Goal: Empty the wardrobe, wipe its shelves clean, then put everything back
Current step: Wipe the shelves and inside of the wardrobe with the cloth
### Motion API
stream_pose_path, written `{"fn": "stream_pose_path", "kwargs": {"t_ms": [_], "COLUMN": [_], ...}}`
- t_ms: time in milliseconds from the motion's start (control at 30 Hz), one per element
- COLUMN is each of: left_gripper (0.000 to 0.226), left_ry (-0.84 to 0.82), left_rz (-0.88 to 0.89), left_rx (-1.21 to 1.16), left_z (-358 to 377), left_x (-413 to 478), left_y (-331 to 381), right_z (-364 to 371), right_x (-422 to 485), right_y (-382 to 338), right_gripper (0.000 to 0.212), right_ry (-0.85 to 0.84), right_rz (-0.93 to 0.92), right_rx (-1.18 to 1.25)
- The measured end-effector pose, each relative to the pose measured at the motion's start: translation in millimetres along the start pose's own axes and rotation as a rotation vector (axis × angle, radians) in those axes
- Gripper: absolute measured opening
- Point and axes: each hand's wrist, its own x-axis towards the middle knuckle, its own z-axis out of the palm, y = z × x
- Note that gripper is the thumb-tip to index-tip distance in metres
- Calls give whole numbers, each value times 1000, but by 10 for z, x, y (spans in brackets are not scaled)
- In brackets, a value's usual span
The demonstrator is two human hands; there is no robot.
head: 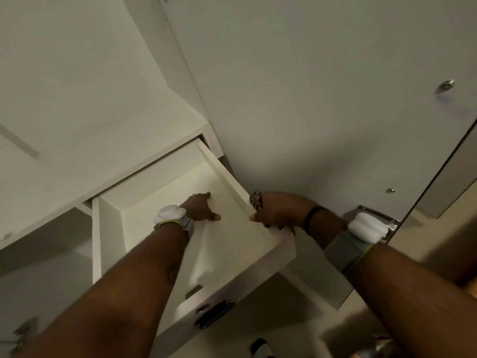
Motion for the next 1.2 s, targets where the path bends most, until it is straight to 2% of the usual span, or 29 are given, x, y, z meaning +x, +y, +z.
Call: {"fn": "stream_pose_path", "kwargs": {"t_ms": [33, 67, 133, 267, 367, 433, 533, 600, 667, 733, 833, 1033, 1200], "left_gripper": [102, 100, 97, 90, 86, 84, 85, 89, 94, 104, 109, 102, 105], "left_ry": [8, 21, 49, 80, 112, 123, 126, 101, 67, 61, 22, 55, 38], "left_rz": [-2, -3, -9, -20, -24, -19, 3, 26, 29, -10, -7, 36, 35], "left_rx": [-11, -23, -53, -104, -107, -105, -77, -48, -15, 24, -34, -64, -105], "left_z": [21, 47, 91, 199, 264, 327, 368, 275, 148, 102, 152, 228, 332], "left_x": [-23, -40, -71, -142, -179, -181, -155, -132, -116, -107, -75, -115, 16], "left_y": [1, -8, -35, -74, -99, -129, -179, -225, -273, -342, -441, -502, -572], "right_z": [39, 88, 208, 312, 313, 335, 450, 545, 571, 514, 330, -80, -328], "right_x": [18, 11, -55, -187, -258, -283, -254, -185, -27, 218, 666, 1733, 2416], "right_y": [5, 9, 28, 88, 106, 72, -57, -164, -224, -277, -397, -942, -1335], "right_gripper": [25, 35, 51, 33, 26, 29, 52, 65, 69, 69, 68, 59, 50], "right_ry": [28, 62, 129, 154, 240, 341, 482, 408, 310, 297, 282, 280, 246], "right_rz": [-2, -11, -24, -22, -64, -97, -218, -210, -170, -180, -211, -252, -238], "right_rx": [57, 67, -33, -240, -331, -348, -292, -371, -498, -597, -583, -552, -538]}}
